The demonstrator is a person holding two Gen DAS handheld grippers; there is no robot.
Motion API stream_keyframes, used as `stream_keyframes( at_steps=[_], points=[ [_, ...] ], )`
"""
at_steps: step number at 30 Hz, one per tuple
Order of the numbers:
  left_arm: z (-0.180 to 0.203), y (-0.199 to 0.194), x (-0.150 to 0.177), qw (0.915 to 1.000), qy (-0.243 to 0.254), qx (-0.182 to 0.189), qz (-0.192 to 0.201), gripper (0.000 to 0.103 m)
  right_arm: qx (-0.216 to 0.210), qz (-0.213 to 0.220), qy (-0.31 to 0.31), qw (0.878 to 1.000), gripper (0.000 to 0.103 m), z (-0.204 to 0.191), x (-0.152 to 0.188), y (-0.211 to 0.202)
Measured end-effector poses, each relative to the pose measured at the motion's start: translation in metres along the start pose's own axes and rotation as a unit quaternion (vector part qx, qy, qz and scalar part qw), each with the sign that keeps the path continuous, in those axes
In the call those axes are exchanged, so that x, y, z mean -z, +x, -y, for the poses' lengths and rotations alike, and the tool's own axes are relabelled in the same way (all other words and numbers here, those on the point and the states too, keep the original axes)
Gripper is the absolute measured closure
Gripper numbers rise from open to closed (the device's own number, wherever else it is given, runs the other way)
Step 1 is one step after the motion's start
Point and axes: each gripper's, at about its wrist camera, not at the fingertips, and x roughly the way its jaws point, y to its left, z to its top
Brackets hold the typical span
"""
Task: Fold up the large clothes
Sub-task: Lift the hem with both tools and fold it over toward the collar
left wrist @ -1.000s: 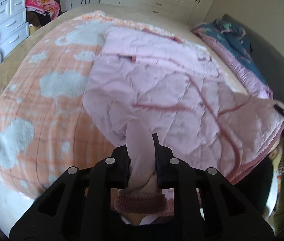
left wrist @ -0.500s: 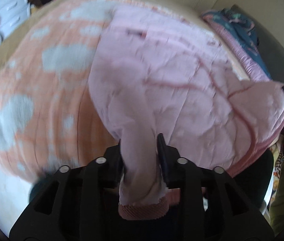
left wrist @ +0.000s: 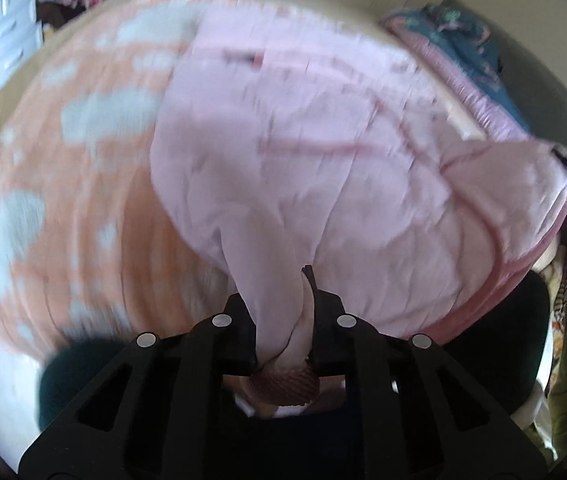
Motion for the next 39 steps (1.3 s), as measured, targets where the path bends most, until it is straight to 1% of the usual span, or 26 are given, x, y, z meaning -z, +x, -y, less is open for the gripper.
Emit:
stream_keyframes(
  at_steps=[1,3,8,17,22,26,35,39],
  points=[
    [-0.001,-0.009,-0.010,0.9998,-0.002,-0.001,0.019,0.093,-0.001,0.000,0.001,1.000,0.084,0.000,-0.001,0.000],
    [-0.002,-0.023,-0.029,0.9990,-0.007,0.005,0.044,0.093,-0.002,0.003,0.000,1.000,0.084,-0.003,-0.005,0.001],
    [0.002,-0.048,-0.072,0.9951,-0.012,0.016,0.097,0.093,-0.010,0.014,0.011,1.000,0.084,-0.006,-0.022,0.001],
    [0.013,-0.072,-0.138,0.9869,-0.020,0.023,0.158,0.093,-0.009,0.046,0.005,0.999,0.085,-0.022,-0.071,-0.005],
    [0.016,-0.079,-0.169,0.9848,-0.023,0.021,0.171,0.093,-0.012,0.057,0.006,0.998,0.085,-0.029,-0.095,-0.002],
    [0.014,-0.078,-0.186,0.9839,-0.032,0.020,0.175,0.093,-0.012,0.061,0.010,0.998,0.085,-0.031,-0.111,0.004],
    [0.010,-0.070,-0.215,0.9827,-0.044,0.006,0.180,0.093,-0.021,0.061,0.040,0.997,0.085,-0.024,-0.137,0.021],
    [0.007,-0.062,-0.224,0.9828,-0.050,0.001,0.178,0.093,-0.019,0.051,0.063,0.997,0.085,-0.015,-0.144,0.033]
  ],
)
